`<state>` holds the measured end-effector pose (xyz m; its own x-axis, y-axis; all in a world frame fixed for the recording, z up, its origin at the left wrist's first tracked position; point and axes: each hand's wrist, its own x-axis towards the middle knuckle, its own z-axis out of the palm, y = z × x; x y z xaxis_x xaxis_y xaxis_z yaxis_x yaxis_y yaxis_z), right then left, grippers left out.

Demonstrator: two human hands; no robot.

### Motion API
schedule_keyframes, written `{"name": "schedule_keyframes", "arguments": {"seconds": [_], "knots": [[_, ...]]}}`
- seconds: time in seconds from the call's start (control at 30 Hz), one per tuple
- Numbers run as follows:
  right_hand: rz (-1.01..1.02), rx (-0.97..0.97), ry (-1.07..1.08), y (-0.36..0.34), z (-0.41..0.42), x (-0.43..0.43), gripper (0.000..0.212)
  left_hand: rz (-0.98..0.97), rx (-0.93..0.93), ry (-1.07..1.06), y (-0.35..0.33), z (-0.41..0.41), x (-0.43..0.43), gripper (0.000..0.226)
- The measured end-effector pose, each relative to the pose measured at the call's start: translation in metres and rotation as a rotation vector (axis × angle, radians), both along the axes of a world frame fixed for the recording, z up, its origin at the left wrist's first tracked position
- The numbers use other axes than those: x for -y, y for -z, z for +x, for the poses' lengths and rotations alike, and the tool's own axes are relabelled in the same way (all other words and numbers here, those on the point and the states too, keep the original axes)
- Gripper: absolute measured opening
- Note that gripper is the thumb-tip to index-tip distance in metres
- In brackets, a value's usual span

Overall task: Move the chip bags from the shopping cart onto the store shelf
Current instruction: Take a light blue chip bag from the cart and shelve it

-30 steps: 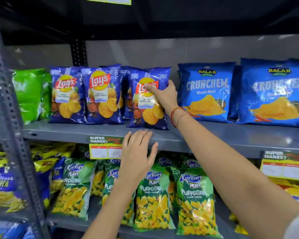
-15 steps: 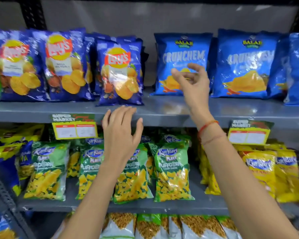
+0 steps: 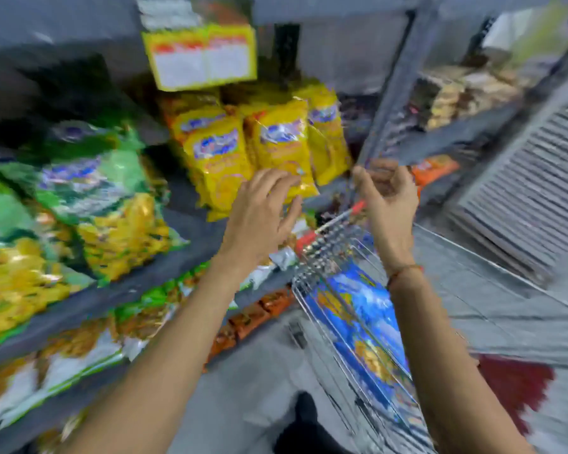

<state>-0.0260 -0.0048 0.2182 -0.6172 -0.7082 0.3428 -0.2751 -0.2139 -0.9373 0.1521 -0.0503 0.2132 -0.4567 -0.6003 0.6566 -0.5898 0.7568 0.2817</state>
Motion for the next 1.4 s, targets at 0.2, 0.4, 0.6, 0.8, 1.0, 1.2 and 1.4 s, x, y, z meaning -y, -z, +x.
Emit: {"name": "schedule_keyframes", "arguments": {"seconds": [0.2,0.4,0.6,0.8,1.0,1.2,1.4], "knots": [[0.495,0.021,0.156,0.135,-0.095,-0.04,0.022,0.392,0.152,0.159,0.096,-0.093,0.003,0.027],[0.924,0.279,0.232,0.251,-0.148,-0.078,0.047,0.763,0.289,0.233,0.182,-0.17,0.004,0.035],[0.979,0.776,0.228,0.336,-0.15,-0.083,0.036,1.036,0.664,0.213,0.271,-0.224,0.031,0.041],[0.806,1.041,0.248,0.391,-0.14,-0.054,0.032,1.167,0.704,-0.046,0.343,-0.259,0.07,0.038],[0.651,1.059,0.415,0.415,-0.139,-0.027,0.065,1.425,0.618,-0.125,0.4,-0.256,0.075,0.034],[0.654,1.07,0.483,0.421,-0.14,-0.025,0.073,1.559,0.547,-0.156,0.402,-0.252,0.075,0.043],[0.656,1.063,0.35,0.387,-0.165,-0.042,0.092,1.67,0.499,-0.163,0.375,-0.25,0.074,0.056]]}}
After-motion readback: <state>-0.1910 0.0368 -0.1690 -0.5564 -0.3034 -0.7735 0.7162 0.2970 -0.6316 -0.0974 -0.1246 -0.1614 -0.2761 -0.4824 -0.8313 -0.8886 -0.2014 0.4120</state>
